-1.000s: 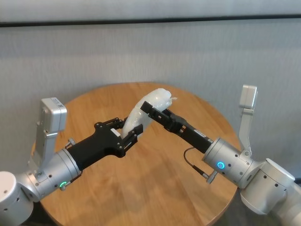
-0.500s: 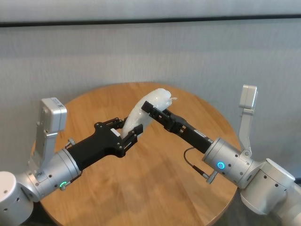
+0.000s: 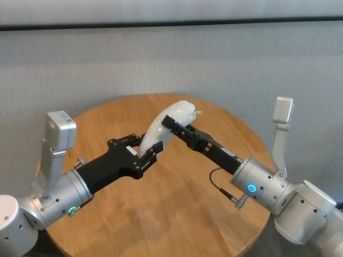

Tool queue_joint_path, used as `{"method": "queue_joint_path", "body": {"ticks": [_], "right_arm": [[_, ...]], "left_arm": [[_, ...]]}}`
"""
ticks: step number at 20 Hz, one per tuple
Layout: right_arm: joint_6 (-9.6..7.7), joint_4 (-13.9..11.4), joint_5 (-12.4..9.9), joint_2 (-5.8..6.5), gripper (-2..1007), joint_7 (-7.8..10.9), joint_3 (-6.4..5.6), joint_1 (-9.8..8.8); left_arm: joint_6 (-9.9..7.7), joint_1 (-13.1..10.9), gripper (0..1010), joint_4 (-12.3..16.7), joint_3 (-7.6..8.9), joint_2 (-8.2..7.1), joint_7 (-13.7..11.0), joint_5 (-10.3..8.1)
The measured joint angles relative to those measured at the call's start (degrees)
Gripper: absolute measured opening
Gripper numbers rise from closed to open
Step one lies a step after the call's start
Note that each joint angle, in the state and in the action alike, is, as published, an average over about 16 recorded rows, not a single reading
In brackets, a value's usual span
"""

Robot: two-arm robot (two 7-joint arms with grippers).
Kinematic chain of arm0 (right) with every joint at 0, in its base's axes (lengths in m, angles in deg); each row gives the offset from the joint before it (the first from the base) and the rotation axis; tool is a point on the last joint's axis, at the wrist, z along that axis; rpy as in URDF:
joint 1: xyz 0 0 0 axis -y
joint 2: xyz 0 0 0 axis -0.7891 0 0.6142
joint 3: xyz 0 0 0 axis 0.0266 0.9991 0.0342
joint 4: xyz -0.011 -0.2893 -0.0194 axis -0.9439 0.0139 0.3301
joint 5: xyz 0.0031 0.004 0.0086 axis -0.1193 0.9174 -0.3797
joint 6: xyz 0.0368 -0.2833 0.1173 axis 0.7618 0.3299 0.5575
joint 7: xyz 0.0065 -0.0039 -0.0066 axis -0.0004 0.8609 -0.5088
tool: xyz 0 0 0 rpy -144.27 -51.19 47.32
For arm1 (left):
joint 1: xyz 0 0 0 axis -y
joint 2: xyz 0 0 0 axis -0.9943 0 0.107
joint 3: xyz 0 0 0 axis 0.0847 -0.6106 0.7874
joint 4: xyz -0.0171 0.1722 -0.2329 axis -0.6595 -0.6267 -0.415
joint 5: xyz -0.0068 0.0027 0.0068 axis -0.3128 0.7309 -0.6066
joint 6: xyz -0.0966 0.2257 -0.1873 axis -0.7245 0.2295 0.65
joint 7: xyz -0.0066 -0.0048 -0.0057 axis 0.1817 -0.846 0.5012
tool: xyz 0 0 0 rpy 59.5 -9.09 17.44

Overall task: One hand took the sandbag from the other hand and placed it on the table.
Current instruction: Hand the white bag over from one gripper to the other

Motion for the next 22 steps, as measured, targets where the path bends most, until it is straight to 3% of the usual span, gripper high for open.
{"method": "queue_joint_path", "body": {"ticks": [22], "right_arm": [[0.00,0.0,0.0,0.01,595,0.00,-0.05,-0.03]], "left_arm": [[0.00,0.0,368,0.0,0.00,0.00,0.0,0.00]]}}
